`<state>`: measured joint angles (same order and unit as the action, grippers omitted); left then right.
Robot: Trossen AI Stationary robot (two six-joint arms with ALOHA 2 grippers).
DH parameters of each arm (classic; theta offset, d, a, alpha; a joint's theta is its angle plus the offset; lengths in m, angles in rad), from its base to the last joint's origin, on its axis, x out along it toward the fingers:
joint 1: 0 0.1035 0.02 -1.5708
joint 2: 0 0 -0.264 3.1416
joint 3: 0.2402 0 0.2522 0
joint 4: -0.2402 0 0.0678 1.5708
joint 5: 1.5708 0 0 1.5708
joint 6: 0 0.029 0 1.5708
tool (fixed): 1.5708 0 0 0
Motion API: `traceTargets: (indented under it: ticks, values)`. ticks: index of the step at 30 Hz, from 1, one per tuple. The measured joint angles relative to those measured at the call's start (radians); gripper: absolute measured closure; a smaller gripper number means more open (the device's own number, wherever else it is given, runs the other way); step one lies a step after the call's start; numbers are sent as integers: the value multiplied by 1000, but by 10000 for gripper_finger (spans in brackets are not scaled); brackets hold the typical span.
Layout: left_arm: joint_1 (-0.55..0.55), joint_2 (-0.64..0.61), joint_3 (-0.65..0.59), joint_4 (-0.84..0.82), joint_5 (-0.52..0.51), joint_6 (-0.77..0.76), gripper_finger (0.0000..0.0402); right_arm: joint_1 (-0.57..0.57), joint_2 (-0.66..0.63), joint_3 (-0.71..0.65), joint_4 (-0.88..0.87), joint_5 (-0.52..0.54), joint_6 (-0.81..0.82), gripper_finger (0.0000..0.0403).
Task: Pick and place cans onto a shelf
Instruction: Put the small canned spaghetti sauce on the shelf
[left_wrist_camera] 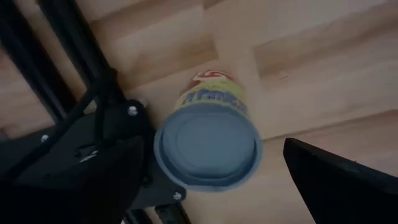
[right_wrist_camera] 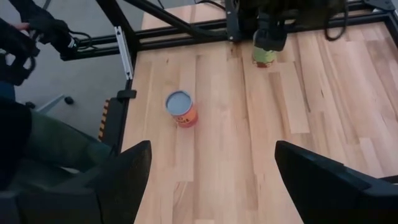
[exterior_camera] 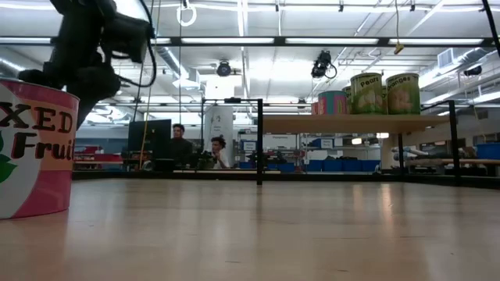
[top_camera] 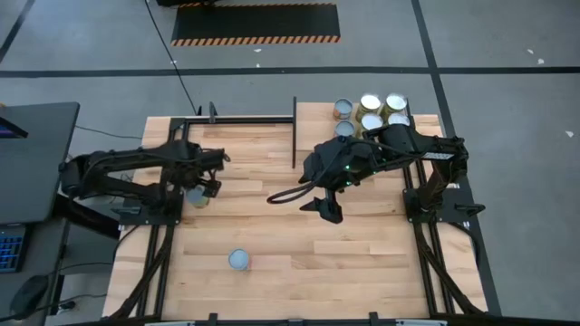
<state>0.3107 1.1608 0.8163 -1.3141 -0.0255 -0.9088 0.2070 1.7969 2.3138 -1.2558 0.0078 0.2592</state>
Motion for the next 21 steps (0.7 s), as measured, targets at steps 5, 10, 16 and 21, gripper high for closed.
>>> traceTargets:
  ticks: [5,10,16,21]
  values:
    - [114,70,1,-16,64,167,10,2,0,0,3,-1,7,54]
    - [169,150,0,-22,76,291,10,18,0,0,1,-4,53,54]
    - [169,231,-21,-19,147,366,44,60,0,0,-2,-3,102,54]
    - [150,265,-24,-15,156,399,100,106,0,0,-11,0,156,54]
